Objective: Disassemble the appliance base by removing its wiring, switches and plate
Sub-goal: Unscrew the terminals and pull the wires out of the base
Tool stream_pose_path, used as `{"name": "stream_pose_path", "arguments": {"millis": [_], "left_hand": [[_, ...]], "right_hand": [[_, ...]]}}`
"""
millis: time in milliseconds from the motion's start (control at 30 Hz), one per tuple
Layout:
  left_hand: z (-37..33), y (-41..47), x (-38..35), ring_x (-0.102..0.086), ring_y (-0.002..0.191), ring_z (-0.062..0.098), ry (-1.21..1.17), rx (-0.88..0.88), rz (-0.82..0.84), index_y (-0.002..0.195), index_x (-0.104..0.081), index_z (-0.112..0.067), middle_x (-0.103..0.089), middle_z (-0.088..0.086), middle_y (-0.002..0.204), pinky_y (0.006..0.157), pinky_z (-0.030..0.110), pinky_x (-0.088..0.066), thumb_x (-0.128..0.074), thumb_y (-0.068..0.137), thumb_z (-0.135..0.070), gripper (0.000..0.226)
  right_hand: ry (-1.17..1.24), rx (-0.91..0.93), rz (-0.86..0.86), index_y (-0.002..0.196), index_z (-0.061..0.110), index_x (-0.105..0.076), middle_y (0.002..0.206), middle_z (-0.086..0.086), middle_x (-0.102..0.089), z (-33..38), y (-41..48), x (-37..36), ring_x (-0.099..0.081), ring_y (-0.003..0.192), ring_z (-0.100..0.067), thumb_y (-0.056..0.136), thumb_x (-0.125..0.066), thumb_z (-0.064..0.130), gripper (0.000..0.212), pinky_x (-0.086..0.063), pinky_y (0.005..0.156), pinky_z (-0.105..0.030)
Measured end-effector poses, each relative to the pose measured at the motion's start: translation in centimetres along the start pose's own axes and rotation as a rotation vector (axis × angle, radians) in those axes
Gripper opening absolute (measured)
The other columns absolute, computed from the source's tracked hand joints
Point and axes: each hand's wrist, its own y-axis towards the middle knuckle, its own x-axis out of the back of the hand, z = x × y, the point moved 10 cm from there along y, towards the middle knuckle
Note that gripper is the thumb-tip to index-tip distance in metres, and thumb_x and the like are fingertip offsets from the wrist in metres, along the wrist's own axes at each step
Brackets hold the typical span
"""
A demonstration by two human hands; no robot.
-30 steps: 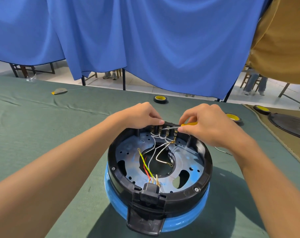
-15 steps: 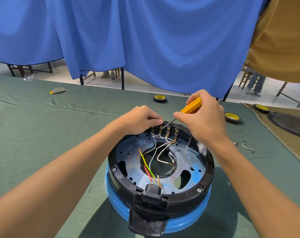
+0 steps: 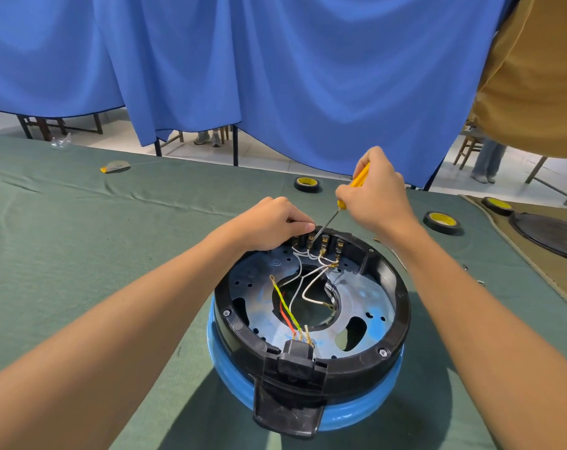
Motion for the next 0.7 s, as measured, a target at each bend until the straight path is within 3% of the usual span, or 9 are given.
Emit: {"name": "stream_pose_path", "arguments": {"millis": [100, 233, 333, 433, 600, 700], "left_hand": [[0.0, 0.0, 0.0, -0.063, 0.100, 0.029, 0.000, -0.007, 0.002, 0.121, -0.067, -0.028, -0.072, 0.011, 0.105, 0.090, 0.039, -0.048, -0.049, 0.100, -0.034, 0.029], [0.0, 0.0, 0.0, -0.063, 0.096, 0.029, 0.006, -0.012, 0.003, 0.122, -0.066, -0.028, -0.072, 0.011, 0.103, 0.089, 0.039, -0.048, -0.049, 0.100, -0.034, 0.029], [0.1, 0.0, -0.2, -0.062, 0.103, 0.030, -0.001, -0.009, 0.006, 0.121, -0.067, -0.027, -0.072, 0.011, 0.105, 0.093, 0.043, -0.047, -0.050, 0.100, -0.034, 0.028], [-0.1, 0.0, -0.2, -0.062, 0.102, 0.032, -0.003, -0.008, 0.010, 0.120, -0.068, -0.028, -0.072, 0.012, 0.104, 0.093, 0.044, -0.047, -0.049, 0.100, -0.034, 0.028], [-0.1, -0.1, -0.1, -0.063, 0.103, 0.027, -0.009, 0.001, 0.012, 0.120, -0.068, -0.026, -0.073, 0.006, 0.105, 0.094, 0.042, -0.047, -0.049, 0.100, -0.033, 0.029], [-0.2, -0.2, -0.1, -0.063, 0.104, 0.025, -0.015, 0.003, 0.013, 0.122, -0.067, -0.025, -0.072, 0.004, 0.109, 0.095, 0.040, -0.047, -0.049, 0.100, -0.033, 0.029]], "right_hand": [[0.034, -0.068, 0.058, 0.087, 0.015, -0.039, 0.077, -0.001, -0.045, -0.5, 1.0, -0.6, -0.046, 0.086, -0.027, 0.077, -0.061, 0.008, 0.025, -0.043, 0.060, -0.037], [0.044, 0.039, 0.000, 0.087, 0.018, -0.038, 0.080, -0.009, -0.056, -0.3, -0.7, 0.3, -0.058, 0.078, -0.031, 0.080, -0.064, 0.011, 0.028, -0.049, 0.059, -0.040], [0.059, 0.157, -0.100, 0.083, 0.029, -0.037, 0.075, -0.002, -0.062, 0.1, -3.4, 1.6, -0.062, 0.062, -0.025, 0.084, -0.068, 0.018, 0.033, -0.053, 0.056, -0.037], [0.100, 0.171, -0.137, 0.081, 0.035, -0.034, 0.074, -0.001, -0.063, -0.1, -4.4, 2.1, -0.064, 0.058, -0.022, 0.086, -0.068, 0.020, 0.038, -0.054, 0.054, -0.034], [0.152, -0.055, -0.092, 0.080, 0.027, -0.037, 0.079, -0.008, -0.060, -3.1, -2.2, 1.3, -0.062, 0.071, -0.033, 0.081, -0.067, 0.014, 0.033, -0.055, 0.060, -0.045], [0.271, -0.219, 0.025, 0.080, 0.022, -0.036, 0.077, -0.013, -0.050, -4.9, -0.6, -0.2, -0.048, 0.062, -0.027, 0.078, -0.064, 0.006, 0.032, -0.042, 0.054, -0.037]]}}
